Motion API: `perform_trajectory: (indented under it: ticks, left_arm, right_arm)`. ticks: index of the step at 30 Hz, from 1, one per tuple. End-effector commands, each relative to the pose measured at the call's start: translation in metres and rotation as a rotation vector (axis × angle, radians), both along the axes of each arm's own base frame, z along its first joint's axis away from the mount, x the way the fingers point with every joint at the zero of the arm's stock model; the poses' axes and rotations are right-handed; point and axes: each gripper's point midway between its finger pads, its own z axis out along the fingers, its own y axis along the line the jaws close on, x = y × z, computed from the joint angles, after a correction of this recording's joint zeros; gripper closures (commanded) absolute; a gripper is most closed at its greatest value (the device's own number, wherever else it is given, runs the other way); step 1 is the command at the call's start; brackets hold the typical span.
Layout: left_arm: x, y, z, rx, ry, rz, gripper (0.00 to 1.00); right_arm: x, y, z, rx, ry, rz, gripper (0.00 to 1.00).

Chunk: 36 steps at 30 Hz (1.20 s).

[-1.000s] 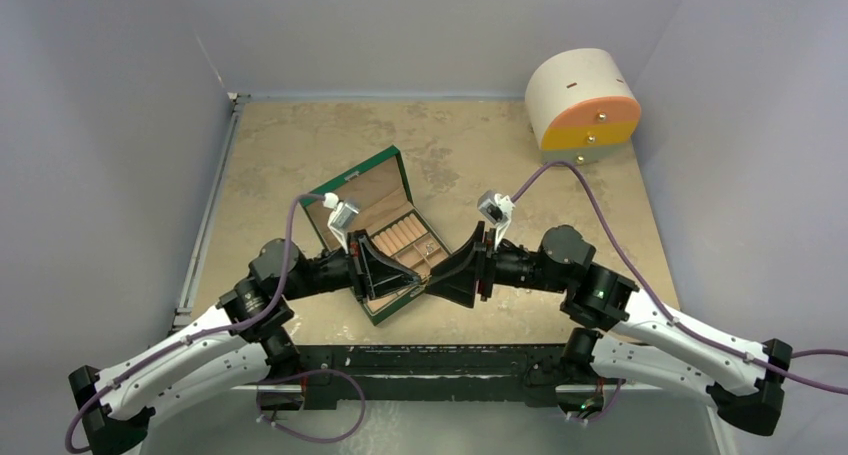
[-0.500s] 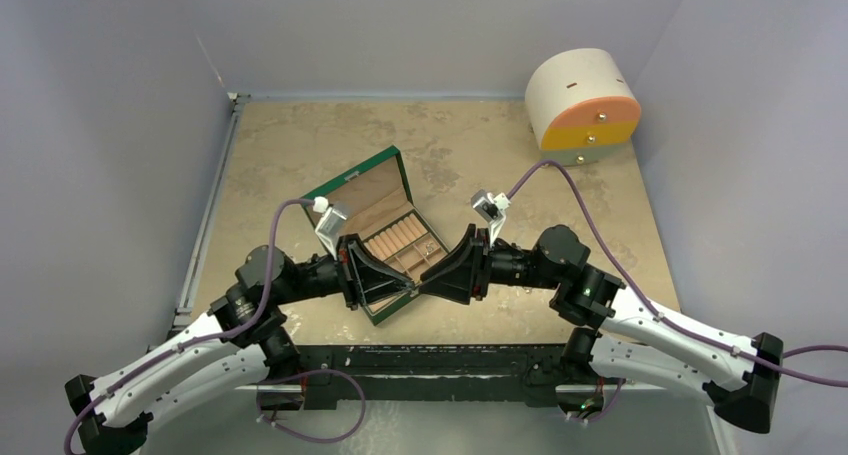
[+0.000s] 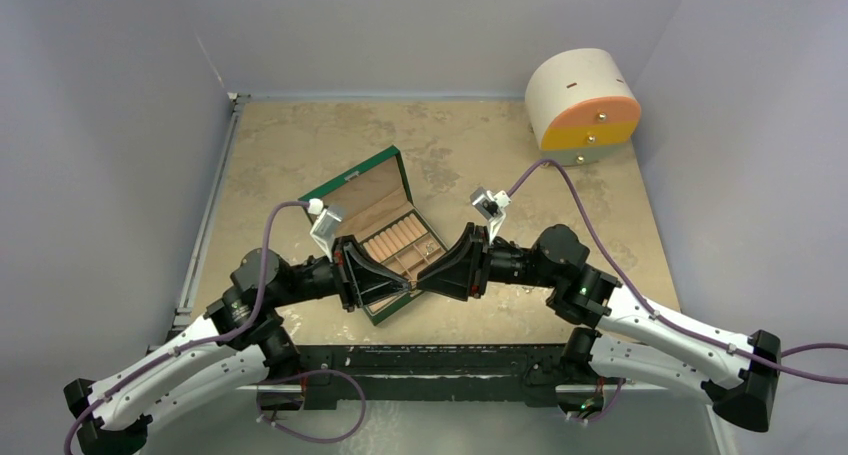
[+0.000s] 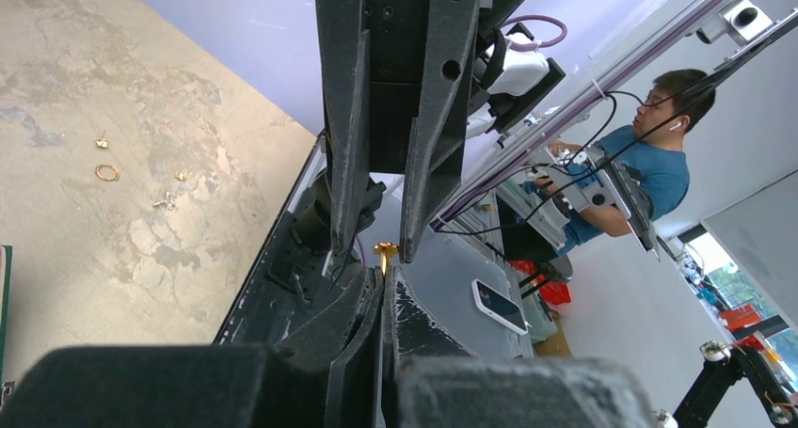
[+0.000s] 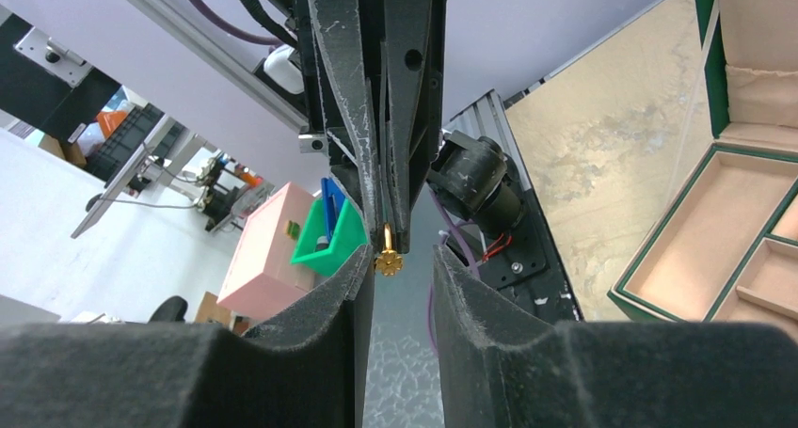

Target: Organize the mixed jewelry

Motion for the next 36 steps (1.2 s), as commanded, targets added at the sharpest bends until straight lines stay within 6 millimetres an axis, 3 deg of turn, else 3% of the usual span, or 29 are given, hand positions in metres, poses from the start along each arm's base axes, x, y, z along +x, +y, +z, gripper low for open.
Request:
perform_trajectory:
  ticks: [1, 22, 28, 34, 36]
  left_arm:
    - [0.002, 0.002, 0.006, -0.023, -0.038, 0.016, 1.00]
    - [0.007, 0.001, 0.006, -0.019, -0.030, 0.038, 1.00]
    - [0.007, 0.000, 0.004, -0.015, -0.029, 0.036, 1.00]
    - [0.013, 0.002, 0.000, 0.003, -0.018, 0.075, 1.00]
    - [0.016, 0.004, -0.002, 0.014, -0.015, 0.095, 0.85]
  right_arm:
    - [-0.004, -0.001, 0.016, 0.059, -0.034, 0.021, 0.70]
    - [-0.006, 0.001, 0.016, 0.067, -0.035, 0.042, 0.80]
    - [-0.005, 0.001, 0.016, 0.065, -0.033, 0.035, 1.00]
    - [-0.004, 0.000, 0.015, 0.064, -0.034, 0.026, 1.00]
    - [-0.001, 0.000, 0.015, 0.058, -0.033, 0.005, 1.00]
